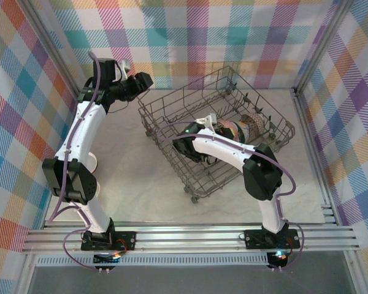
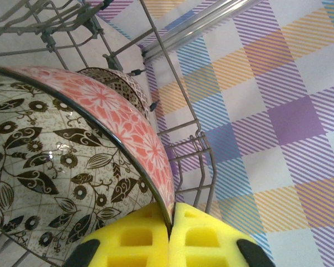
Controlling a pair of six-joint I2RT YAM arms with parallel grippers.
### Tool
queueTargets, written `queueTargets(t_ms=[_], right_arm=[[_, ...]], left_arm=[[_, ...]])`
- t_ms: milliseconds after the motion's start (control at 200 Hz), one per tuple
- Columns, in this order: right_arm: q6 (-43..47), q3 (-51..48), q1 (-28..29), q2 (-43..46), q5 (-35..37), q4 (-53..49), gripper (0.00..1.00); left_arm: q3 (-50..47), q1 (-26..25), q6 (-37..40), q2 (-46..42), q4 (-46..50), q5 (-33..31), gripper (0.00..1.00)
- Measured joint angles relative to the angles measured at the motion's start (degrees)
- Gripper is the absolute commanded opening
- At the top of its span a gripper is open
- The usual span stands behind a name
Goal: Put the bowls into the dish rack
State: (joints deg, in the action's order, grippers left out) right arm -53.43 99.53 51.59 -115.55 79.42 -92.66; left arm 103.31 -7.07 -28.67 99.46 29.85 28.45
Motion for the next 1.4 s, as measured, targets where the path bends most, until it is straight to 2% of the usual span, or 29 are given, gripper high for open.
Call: queueTargets(t_ms=[540, 1190, 1400], right_arm=[[7.28, 8.09, 3.76, -0.37, -2.29, 0.11, 0.0], [4.15, 6.45, 3.82, 0.24, -6.69, 2.51, 0.0], [4.9, 12.66, 3.78, -0.74, -6.62, 0.39, 0.0]], left_arm=[[0.0, 0.0, 0.72, 0.0, 0.2, 0.0, 0.66], [0.0, 0.0, 1.09, 0.0, 0.72, 0.02, 0.66], [0.0, 0.0, 1.33, -0.13, 1.68, -0.04, 0.67]])
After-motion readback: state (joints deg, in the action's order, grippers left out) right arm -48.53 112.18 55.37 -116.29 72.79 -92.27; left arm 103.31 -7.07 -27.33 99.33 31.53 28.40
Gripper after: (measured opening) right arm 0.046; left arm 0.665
